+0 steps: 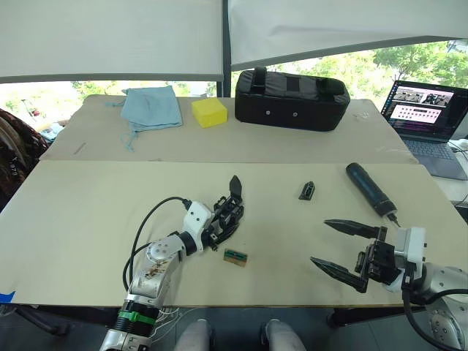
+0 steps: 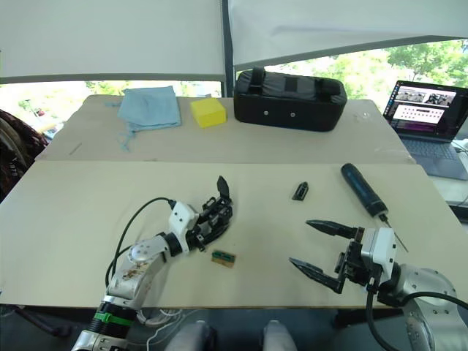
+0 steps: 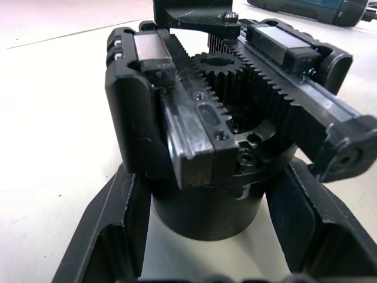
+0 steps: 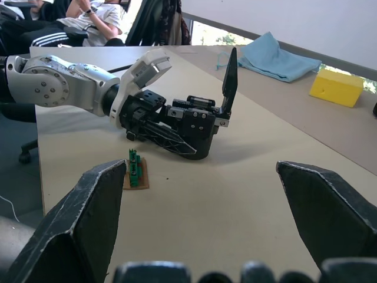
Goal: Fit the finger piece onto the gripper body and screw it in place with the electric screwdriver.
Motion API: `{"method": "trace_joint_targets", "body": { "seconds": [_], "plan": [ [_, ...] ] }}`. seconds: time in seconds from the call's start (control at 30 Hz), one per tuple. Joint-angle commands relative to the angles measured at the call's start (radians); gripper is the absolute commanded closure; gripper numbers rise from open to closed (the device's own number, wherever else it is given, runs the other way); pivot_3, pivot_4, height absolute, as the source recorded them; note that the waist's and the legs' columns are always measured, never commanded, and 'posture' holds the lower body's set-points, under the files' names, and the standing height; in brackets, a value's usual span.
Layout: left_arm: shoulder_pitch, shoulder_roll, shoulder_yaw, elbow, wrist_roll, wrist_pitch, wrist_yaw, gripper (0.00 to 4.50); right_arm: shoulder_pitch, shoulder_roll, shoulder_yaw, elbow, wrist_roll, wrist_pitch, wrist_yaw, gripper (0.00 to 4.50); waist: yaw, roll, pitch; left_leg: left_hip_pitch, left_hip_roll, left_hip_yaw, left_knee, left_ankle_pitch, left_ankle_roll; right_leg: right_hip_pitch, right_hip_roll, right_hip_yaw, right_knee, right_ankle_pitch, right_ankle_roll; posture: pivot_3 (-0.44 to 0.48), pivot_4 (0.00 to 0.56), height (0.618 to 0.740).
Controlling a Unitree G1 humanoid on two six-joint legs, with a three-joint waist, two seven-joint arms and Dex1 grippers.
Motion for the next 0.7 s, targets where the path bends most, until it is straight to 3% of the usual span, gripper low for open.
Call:
{"method": "trace_joint_targets", "body": {
  "seconds": [0.03,0.13,0.17,0.37,0.57,0.7],
  "plan": [
    [0.012,0.011,0.005,-0.047,-0.025,0.0,-0.005,1.7,0.006,0.0,-0.024,-0.023,0.008,-0.022,-0.005,0.0,-0.001,0.0,0.0,0.0,0.0,0.0,0.0,0.0,0.0,0.0,0.0,0.0,0.0,0.0,0.0,0.0,0.15,0.74],
    [0.026,0.025,0.013,-0.055,-0.044,-0.001,-0.018,0.26,0.01,0.003,-0.024,-0.024,0.007,-0.024,-0.01,0.0,-0.002,0.0,0.0,0.0,0.0,0.0,0.0,0.0,0.0,0.0,0.0,0.0,0.0,0.0,0.0,0.0,0.15,0.74],
    [0.029,0.033,0.017,-0.058,-0.05,0.0,-0.024,0.09,0.011,0.003,-0.024,-0.025,0.007,-0.024,-0.012,0.0,-0.001,0.0,0.0,0.0,0.0,0.0,0.0,0.0,0.0,0.0,0.0,0.0,0.0,0.0,0.0,0.0,0.15,0.74],
    [-0.01,0.129,0.05,-0.002,-0.092,-0.024,-0.125,0.09,0.016,0.01,-0.024,-0.027,0.007,-0.03,-0.02,0.0,-0.001,0.001,0.0,0.0,0.001,0.0,0.0,0.0,0.0,0.0,0.0,0.0,0.0,0.0,0.0,0.0,0.15,0.74],
    [-0.108,0.23,0.03,0.151,-0.132,-0.05,-0.364,0.09,0.022,0.012,-0.021,-0.034,0.005,-0.03,-0.029,0.0,0.0,0.001,0.0,0.001,0.0,0.001,0.0,0.0,0.0,0.0,0.0,0.0,0.0,0.0,0.0,0.0,0.15,0.74],
    [-0.2,0.245,0.004,0.291,-0.108,-0.14,-0.475,0.09,0.016,0.007,-0.021,-0.032,0.006,-0.026,-0.033,0.0,0.001,0.001,0.0,0.0,0.0,0.001,0.0,0.0,0.0,0.0,0.0,0.0,0.0,0.0,0.0,0.0,0.15,0.74]
  ]
}}
